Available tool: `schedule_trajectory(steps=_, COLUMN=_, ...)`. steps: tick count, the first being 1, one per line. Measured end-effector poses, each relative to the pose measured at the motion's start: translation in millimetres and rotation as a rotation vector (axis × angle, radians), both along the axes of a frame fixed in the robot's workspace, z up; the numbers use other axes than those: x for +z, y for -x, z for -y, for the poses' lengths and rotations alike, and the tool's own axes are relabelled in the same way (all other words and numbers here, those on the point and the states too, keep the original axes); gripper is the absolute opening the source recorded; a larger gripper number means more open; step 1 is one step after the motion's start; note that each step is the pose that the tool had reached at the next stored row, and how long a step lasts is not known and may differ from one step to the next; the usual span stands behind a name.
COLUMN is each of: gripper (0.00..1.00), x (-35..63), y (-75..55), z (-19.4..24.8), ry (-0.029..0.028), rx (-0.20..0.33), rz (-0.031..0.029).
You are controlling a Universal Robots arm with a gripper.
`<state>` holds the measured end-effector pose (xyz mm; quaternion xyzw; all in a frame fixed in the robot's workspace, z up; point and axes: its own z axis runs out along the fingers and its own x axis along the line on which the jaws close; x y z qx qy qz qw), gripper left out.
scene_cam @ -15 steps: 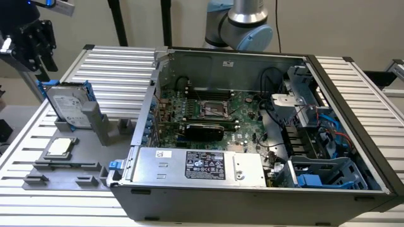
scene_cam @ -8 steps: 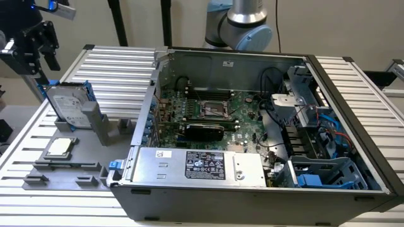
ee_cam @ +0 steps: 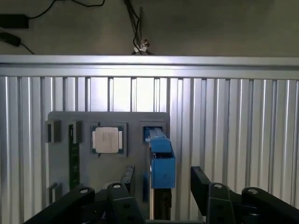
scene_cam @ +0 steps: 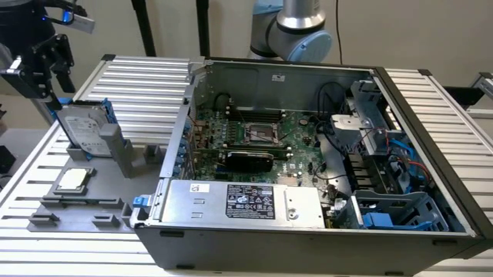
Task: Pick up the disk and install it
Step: 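Pick up the disk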
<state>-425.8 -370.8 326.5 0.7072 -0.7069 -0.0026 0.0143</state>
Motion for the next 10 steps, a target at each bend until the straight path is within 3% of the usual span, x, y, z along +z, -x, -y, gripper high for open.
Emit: schedule_trajectory(steps=10, gripper=1.0, x=-18.2, y=0.7, z=0.0, ry=0.0023, rx=0.0, rz=0.0)
